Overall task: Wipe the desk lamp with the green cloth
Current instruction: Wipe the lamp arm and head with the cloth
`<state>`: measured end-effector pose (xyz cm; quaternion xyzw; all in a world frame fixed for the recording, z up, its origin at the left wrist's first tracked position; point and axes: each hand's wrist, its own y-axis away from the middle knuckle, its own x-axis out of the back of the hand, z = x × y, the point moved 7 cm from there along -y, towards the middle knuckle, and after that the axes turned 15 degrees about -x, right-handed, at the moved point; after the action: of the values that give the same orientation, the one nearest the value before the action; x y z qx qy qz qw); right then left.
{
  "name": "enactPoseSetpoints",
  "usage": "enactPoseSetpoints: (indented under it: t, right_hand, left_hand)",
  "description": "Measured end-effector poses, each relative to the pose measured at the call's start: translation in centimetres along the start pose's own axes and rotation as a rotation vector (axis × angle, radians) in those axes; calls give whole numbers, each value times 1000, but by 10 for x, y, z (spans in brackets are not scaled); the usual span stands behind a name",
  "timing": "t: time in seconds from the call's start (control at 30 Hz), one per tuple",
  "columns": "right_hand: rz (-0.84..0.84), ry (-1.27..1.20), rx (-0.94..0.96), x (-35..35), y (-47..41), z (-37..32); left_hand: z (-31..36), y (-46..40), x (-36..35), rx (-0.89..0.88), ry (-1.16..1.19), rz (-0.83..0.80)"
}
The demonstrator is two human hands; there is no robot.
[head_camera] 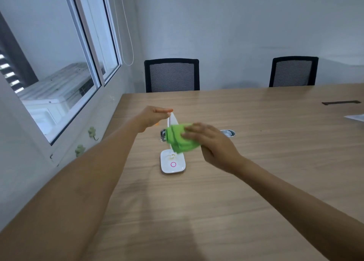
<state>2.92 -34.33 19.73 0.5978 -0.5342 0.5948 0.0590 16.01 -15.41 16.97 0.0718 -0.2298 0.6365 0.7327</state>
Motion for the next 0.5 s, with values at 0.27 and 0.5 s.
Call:
enactPoseSetpoints:
  t: [0.27, 0.5]
  right_hand:
    - [-44, -62, -251, -31, -50, 21]
    - [-50, 127, 27, -31, 14, -17]
  left_hand:
    - [-2, -2, 1, 15, 14, -9]
    - [1, -2, 5, 16, -14, -36]
